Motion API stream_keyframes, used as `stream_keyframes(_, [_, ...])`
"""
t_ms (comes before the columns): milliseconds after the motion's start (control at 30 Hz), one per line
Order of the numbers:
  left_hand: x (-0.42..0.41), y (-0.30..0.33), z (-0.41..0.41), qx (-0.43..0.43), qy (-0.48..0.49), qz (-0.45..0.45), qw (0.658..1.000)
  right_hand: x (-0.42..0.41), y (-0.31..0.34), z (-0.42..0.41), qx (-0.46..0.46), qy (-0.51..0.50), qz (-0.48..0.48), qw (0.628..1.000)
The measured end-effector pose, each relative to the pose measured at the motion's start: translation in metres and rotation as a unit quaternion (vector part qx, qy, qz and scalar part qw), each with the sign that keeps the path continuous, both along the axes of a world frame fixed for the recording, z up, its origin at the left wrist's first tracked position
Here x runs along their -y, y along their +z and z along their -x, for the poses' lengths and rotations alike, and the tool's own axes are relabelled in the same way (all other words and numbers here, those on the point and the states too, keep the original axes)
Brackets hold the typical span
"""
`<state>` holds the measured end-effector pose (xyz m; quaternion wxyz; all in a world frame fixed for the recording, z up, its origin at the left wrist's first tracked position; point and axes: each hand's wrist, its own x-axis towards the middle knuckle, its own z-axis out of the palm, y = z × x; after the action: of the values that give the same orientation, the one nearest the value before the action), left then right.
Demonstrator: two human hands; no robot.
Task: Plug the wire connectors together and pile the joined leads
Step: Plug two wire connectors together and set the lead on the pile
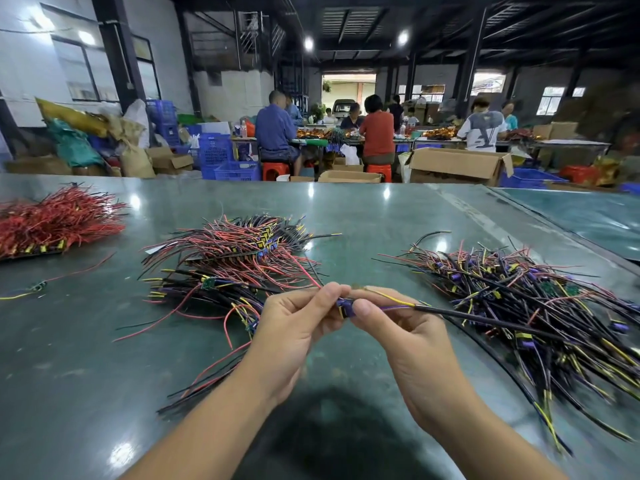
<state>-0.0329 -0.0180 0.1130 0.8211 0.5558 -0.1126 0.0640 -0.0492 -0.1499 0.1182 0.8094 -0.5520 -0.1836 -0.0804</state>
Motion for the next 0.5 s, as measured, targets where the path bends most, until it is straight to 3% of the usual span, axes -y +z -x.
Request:
stream_keyframes(267, [-0.008,0.005,-0.006,-0.024,0.067,0.114,0.991,-0.004,-0.003,-0.001,-0.056,-0.037,-0.035,0.997])
stream_keyframes(500, [-0.03,0.009,-0.017,-0.037,0.172,0.227,0.958,0.003,-0.002,-0.005,-0.108,-0.058,-0.115,0.986])
